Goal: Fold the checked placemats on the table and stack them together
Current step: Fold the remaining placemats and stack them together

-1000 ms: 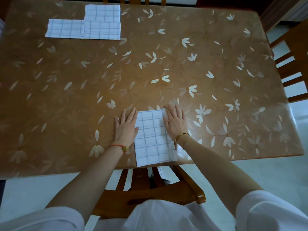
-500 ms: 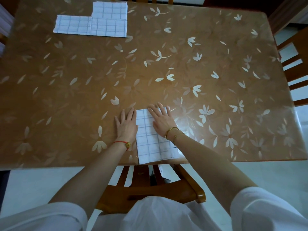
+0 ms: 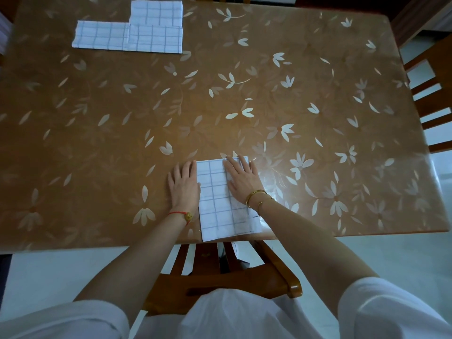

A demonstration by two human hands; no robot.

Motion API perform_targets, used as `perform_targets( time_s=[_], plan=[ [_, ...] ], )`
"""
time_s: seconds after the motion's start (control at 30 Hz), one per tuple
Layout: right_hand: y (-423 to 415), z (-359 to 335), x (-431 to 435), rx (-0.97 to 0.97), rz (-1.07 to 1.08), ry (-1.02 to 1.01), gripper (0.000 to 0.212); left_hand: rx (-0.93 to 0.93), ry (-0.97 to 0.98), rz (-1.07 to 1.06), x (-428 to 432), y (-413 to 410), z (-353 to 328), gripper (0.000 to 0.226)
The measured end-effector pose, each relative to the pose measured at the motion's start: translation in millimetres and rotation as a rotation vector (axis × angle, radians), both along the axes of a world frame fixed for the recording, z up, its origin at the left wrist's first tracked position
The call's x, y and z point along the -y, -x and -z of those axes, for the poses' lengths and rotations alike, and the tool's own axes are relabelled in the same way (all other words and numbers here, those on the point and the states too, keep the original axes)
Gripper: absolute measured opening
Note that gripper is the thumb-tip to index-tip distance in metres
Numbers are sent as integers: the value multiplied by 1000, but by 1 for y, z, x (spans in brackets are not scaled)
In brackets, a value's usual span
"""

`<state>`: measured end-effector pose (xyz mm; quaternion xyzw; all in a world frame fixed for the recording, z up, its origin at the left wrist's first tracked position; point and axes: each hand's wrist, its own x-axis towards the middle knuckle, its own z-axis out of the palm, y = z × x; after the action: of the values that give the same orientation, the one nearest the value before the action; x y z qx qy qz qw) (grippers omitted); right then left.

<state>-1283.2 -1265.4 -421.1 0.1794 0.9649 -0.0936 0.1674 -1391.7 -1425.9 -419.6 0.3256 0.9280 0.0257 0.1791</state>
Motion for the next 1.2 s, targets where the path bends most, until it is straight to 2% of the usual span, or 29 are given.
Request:
perform_targets(
  time_s=[0.37, 0.67, 0.87, 0.93, 1.0, 1.07, 1.2],
  plan=[
    [0, -4, -1, -22, -39, -5, 63, 42, -120, 90, -11, 2, -2, 63],
    [2, 0, 3, 120, -28, 21, 66, 102, 33, 277, 2, 18, 0, 59],
    [3, -2, 3, 162, -16, 22, 66, 47, 101, 428, 33, 3, -5, 77],
    [3, -2, 3, 171, -15, 23, 66, 17, 127, 531, 46, -3, -6, 73],
    [4, -4, 2, 181, -10, 35, 66, 71, 134, 570, 59, -10, -9, 73],
    [4, -4, 3, 185, -13, 28, 66, 111, 144, 609, 73, -17, -14, 84],
    [4, -3, 3, 209, -14, 33, 66, 113, 139, 741, 101, -29, -17, 92]
  ],
)
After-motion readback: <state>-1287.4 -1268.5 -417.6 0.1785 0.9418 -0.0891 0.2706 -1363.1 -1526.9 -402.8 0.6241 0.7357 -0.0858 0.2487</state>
